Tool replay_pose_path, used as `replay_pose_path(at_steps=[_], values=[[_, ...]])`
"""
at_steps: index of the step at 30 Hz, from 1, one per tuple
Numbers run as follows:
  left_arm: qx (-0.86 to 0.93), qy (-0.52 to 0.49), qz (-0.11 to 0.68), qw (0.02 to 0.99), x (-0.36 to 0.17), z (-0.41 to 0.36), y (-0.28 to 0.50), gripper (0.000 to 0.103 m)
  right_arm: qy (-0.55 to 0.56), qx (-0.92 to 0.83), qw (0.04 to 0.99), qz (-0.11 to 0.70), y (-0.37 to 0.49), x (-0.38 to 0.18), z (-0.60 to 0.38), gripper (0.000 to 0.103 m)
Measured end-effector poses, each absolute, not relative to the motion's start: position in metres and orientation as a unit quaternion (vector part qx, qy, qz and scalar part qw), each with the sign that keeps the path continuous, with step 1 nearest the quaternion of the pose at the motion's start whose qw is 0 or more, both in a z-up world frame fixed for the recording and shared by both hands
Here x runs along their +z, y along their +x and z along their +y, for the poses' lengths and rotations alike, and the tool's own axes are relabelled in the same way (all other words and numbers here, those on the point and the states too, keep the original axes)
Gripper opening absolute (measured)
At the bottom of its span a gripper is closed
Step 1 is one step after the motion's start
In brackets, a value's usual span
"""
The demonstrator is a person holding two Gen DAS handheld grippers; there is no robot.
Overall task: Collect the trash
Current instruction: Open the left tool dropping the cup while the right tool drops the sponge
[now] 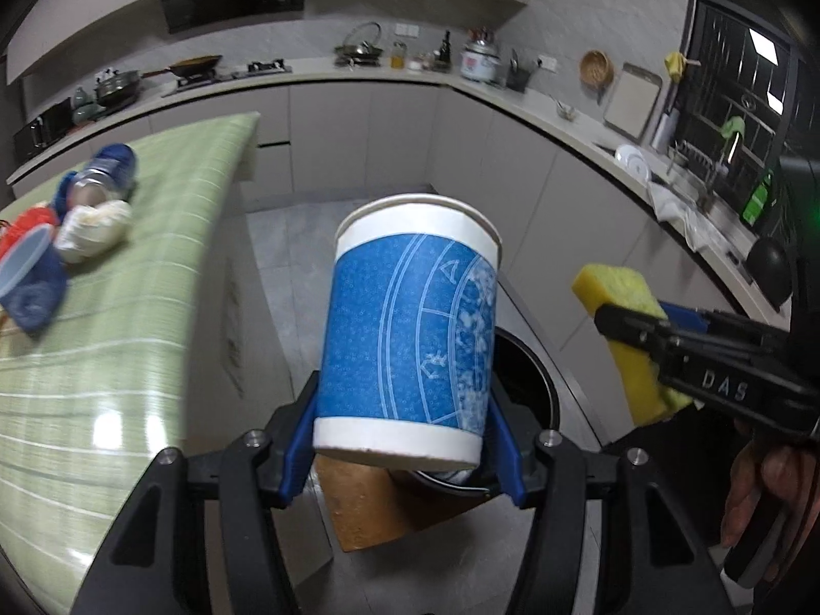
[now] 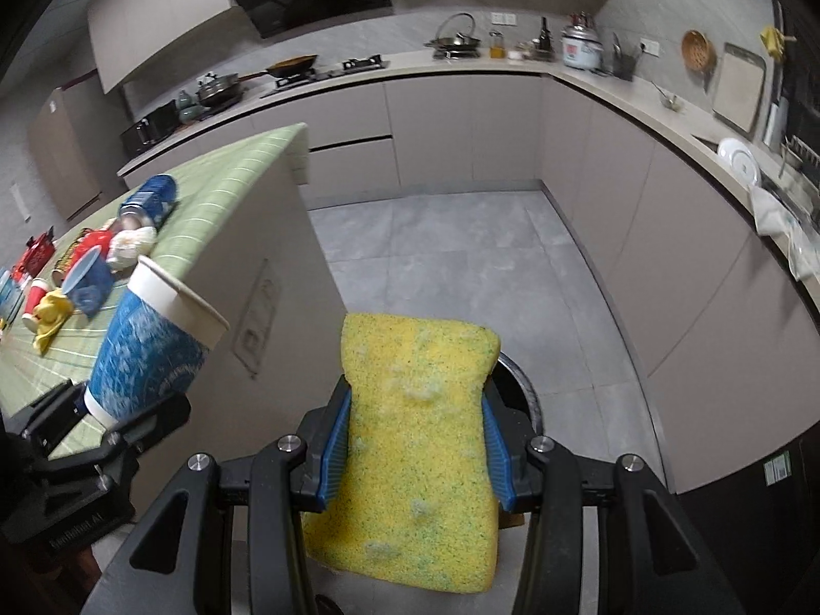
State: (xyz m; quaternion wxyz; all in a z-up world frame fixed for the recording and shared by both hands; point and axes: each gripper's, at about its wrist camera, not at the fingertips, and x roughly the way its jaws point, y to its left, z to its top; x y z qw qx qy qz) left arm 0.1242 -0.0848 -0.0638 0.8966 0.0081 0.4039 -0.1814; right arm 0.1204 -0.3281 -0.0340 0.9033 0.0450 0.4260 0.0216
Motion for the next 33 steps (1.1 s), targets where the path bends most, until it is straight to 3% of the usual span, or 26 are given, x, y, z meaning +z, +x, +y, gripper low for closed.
replay_pose_path(at_steps=[19,20,21,23,33], values=[[-0.192,0.008,0.472,0.860,-0.153,-0.143,0.157,0.060,0.063,0.043,0.881,0.467,0.179,-0.113,-0.359,0.048],[-0.196,0.006,0.474,0.859,-0.156,-0.148,0.160,0.065,0.069,0.057,0.877,0.473,0.185,-0.120,-0.357,0.053],[-0.188,0.009,0.485,0.854,-0.164,-0.151,0.163,0.080,0.073,0.069,0.871,0.481,0.192,-0.128,-0.356,0.055],[-0.162,0.011,0.494,0.854,-0.172,-0.149,0.165,0.089,0.068,0.055,0.861,0.501,0.203,-0.141,-0.359,0.089],[-0.112,0.010,0.478,0.871,-0.140,-0.126,0.165,0.093,0.087,0.028,0.875,0.475,0.204,-0.119,-0.375,0.092]])
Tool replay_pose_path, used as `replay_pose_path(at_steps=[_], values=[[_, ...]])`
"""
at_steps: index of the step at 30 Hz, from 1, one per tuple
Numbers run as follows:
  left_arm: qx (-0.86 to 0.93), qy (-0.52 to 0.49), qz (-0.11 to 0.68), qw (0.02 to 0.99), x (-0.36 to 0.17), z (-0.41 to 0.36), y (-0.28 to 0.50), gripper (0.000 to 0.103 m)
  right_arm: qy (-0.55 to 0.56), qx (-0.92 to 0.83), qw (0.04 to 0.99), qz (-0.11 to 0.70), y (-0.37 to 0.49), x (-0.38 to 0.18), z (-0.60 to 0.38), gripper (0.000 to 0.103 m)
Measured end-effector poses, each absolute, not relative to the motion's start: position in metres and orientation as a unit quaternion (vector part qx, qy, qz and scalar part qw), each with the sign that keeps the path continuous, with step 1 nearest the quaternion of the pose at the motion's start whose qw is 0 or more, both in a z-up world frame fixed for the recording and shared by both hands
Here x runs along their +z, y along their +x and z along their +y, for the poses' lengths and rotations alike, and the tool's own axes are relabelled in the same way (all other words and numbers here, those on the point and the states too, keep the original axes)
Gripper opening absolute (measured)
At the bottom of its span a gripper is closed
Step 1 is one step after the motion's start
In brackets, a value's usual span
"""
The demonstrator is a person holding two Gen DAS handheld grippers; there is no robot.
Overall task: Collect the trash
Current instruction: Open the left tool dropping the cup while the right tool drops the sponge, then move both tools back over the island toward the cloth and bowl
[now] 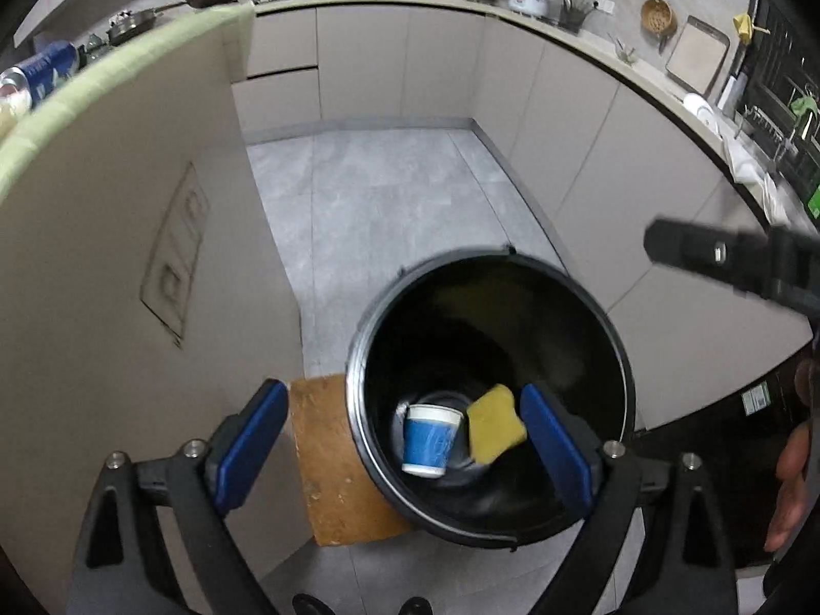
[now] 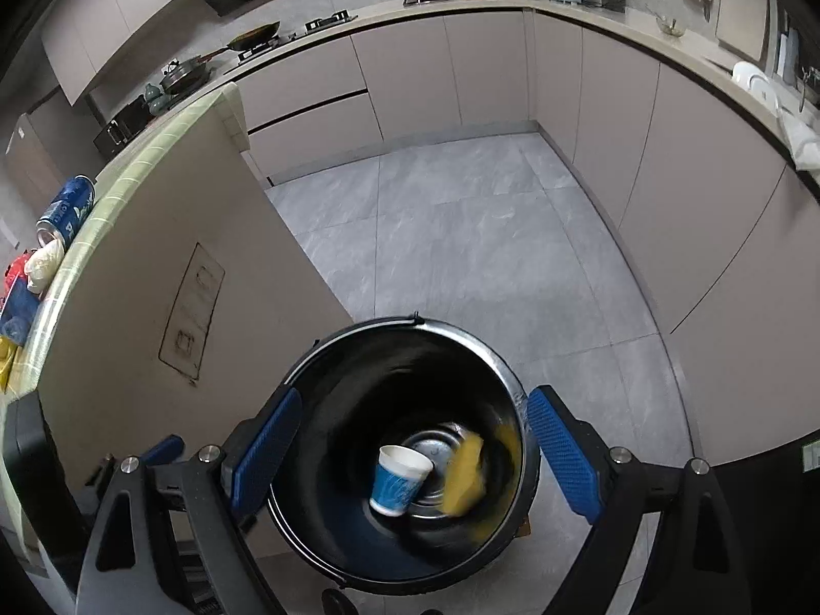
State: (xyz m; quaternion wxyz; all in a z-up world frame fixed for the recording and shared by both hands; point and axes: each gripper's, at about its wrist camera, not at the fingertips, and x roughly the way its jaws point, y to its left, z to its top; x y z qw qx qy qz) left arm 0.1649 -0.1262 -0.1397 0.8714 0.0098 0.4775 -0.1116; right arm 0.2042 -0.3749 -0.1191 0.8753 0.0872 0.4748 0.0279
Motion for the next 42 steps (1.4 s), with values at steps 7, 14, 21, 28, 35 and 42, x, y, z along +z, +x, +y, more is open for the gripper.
replay_pose_path(at_steps=[7,14,21,28,35,42], values=[[-0.104,0.000,0.443,0.891,-0.092,-0.115,0.155,0.093,0.074,0.023,0.884,0.461,0.199,-0.089,-0.369,0.092],[-0.090,-0.009,0.404,0.910,-0.045,-0.094,0.136,0.100,0.049,0.023,0.894,0.445,0.184,-0.054,-0.357,0.097],[-0.066,-0.026,0.383,0.921,-0.018,-0.060,0.129,0.103,0.035,0.046,0.903,0.427,0.173,-0.024,-0.331,0.098],[-0.019,-0.042,0.371,0.928,-0.005,-0.004,0.109,0.103,0.023,0.089,0.905,0.414,0.164,-0.006,-0.290,0.099],[0.050,-0.080,0.357,0.929,0.002,0.072,0.081,0.103,0.010,0.165,0.904,0.394,0.157,0.011,-0.225,0.099],[0.114,-0.092,0.344,0.928,0.002,0.146,0.058,0.103,-0.016,0.230,0.897,0.377,0.147,0.023,-0.152,0.099]])
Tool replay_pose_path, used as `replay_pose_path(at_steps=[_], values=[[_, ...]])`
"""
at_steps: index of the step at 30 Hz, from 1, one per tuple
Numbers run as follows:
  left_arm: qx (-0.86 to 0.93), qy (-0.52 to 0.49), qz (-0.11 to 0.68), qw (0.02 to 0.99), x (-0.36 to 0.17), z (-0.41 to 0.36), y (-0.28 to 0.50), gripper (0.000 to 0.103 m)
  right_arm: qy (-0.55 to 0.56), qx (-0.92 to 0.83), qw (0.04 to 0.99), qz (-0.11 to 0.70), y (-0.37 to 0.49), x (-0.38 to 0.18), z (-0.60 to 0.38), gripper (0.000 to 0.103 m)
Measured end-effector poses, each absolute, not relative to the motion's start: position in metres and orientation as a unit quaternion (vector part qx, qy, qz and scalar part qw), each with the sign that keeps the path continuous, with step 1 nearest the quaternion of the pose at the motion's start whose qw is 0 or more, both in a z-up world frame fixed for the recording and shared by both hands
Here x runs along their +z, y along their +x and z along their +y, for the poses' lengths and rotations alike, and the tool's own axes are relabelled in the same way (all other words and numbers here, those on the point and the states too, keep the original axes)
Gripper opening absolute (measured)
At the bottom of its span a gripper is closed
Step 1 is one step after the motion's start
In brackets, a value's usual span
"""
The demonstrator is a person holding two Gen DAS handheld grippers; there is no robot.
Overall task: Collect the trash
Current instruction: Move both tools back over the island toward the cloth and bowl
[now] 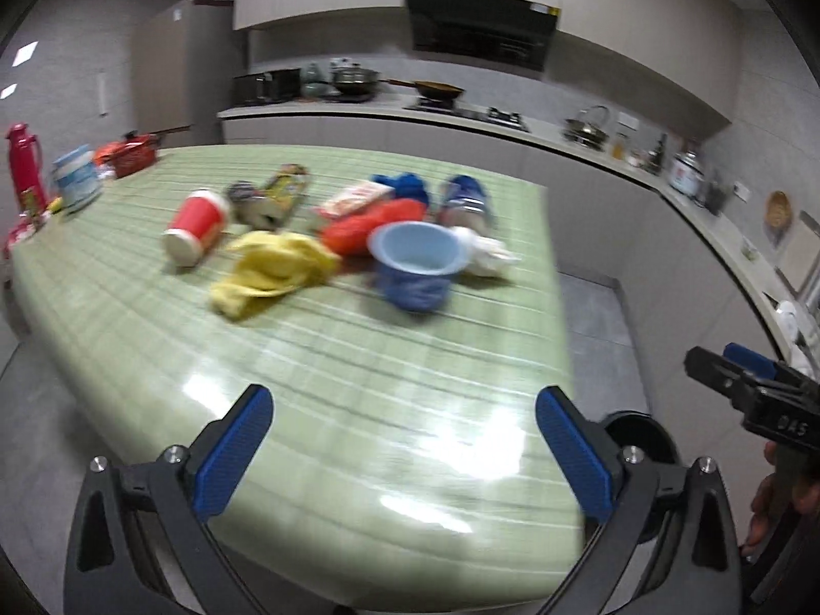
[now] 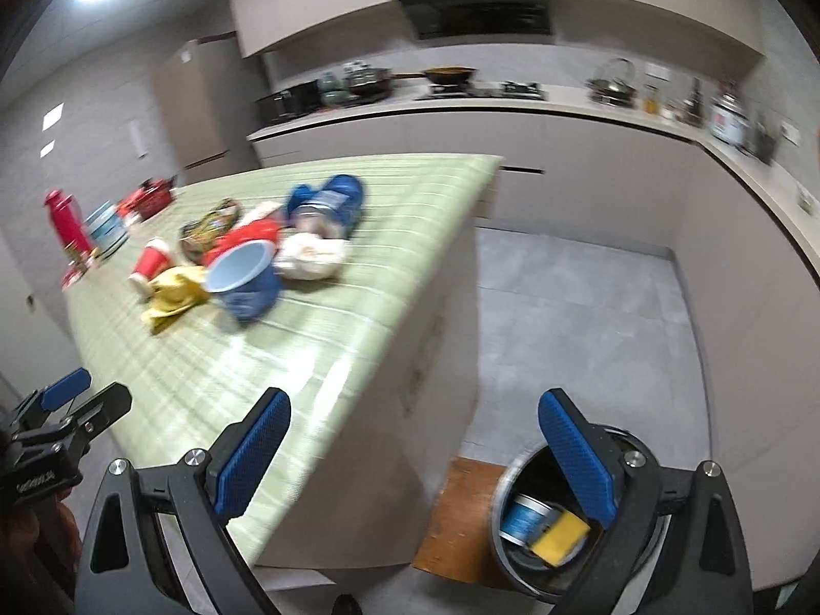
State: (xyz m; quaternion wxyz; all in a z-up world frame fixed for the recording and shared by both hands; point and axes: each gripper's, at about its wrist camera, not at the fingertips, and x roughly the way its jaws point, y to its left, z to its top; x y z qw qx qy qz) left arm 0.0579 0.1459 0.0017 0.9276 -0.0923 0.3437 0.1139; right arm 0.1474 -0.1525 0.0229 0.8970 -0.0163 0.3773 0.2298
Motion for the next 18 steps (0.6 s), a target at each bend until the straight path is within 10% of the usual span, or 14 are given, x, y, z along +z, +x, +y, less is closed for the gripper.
replay_pose_path(at_steps=[18], values=[[0.129,-0.103,0.334,0.928,-0.013,0.274,0.067,0.098,-0.054,0.258,0.887,0.379,0.151,0.022,-0.012,0.099]])
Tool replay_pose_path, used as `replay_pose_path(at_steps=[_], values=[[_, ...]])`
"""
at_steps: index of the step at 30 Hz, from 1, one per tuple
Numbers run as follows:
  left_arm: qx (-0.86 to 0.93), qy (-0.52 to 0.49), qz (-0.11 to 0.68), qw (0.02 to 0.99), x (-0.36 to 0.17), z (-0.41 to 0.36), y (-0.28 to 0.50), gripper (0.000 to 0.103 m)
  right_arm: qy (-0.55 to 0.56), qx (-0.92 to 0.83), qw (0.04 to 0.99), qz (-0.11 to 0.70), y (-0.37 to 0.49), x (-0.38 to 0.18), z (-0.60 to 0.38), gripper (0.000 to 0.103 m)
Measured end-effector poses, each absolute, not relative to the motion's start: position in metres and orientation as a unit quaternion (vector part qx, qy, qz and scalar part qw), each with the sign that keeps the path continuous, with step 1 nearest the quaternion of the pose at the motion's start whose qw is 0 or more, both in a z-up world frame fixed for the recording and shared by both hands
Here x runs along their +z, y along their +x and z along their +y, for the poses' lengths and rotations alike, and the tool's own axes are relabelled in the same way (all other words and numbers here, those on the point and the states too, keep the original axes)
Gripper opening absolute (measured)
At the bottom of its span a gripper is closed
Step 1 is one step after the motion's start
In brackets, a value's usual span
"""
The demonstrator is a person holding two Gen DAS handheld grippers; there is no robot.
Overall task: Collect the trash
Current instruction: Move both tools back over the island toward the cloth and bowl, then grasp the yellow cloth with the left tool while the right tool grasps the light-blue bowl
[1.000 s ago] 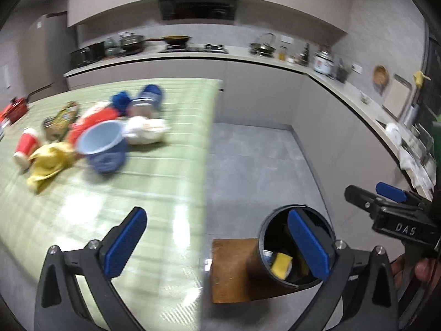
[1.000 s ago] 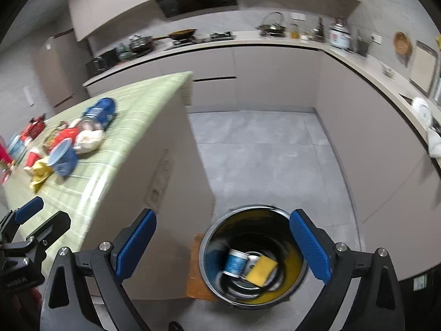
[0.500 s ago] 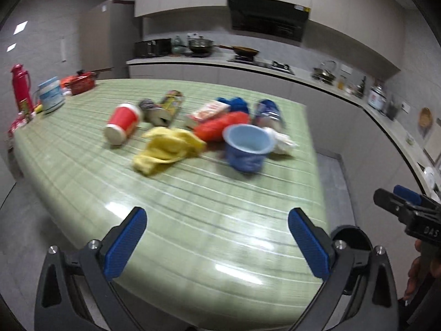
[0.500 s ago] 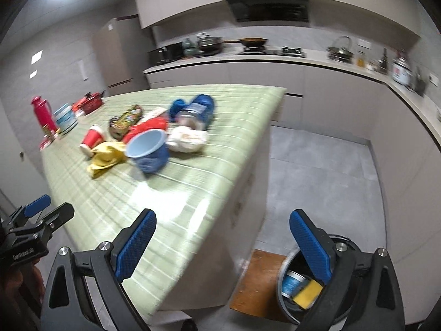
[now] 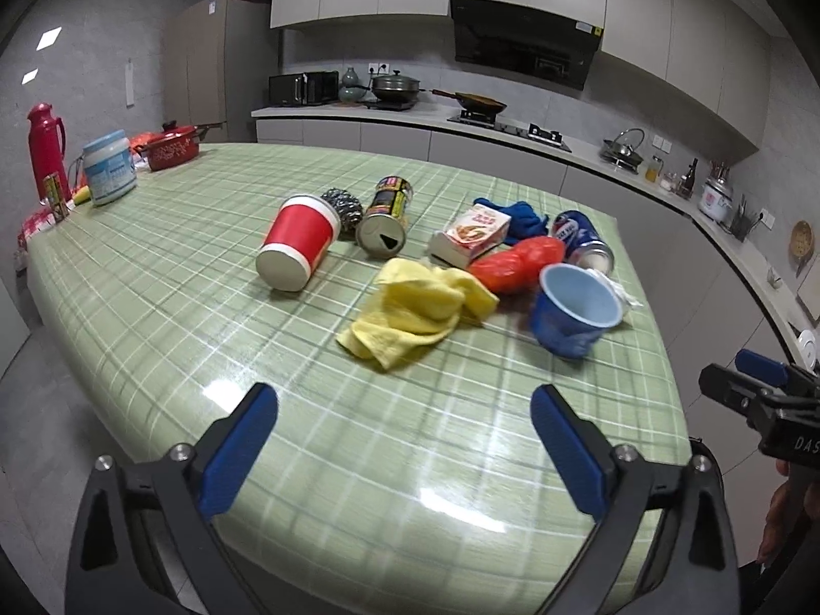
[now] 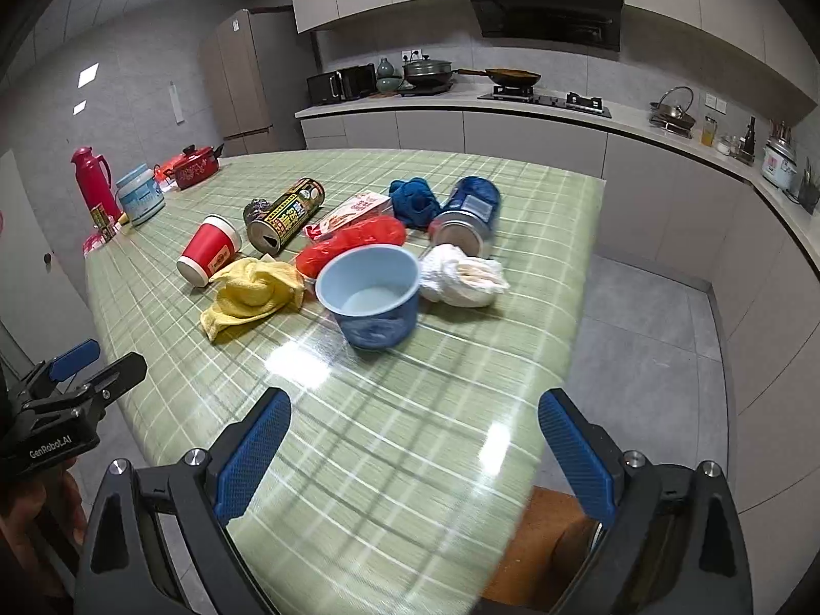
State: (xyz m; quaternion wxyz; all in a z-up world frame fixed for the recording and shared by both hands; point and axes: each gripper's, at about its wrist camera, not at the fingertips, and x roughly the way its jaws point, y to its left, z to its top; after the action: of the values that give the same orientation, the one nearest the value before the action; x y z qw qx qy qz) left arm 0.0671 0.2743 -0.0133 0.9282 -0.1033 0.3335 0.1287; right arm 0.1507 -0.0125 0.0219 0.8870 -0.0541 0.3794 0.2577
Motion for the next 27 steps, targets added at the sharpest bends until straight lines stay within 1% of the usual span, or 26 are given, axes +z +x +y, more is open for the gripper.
replay_pose_path(at_steps=[6,8,13,20,27], values=[[0.112,-0.096,0.351,0.925,-0.028,0.297,0.093,0.096,-0.056,0.249,0.885,0.390,0.165,0.009,0.016,0.098],[0.105,-0.093,0.355,0.924,-0.031,0.302,0.101,0.095,-0.057,0.246,0.884,0.394,0.172,0.003,0.026,0.094],[0.089,-0.090,0.365,0.923,-0.040,0.314,0.123,0.094,-0.057,0.238,0.880,0.407,0.190,-0.009,0.046,0.089],[0.061,-0.088,0.390,0.915,-0.055,0.320,0.155,0.094,-0.063,0.226,0.877,0.419,0.211,-0.027,0.067,0.089],[0.037,-0.085,0.398,0.913,-0.059,0.322,0.183,0.094,-0.063,0.213,0.879,0.422,0.237,-0.038,0.083,0.089]])
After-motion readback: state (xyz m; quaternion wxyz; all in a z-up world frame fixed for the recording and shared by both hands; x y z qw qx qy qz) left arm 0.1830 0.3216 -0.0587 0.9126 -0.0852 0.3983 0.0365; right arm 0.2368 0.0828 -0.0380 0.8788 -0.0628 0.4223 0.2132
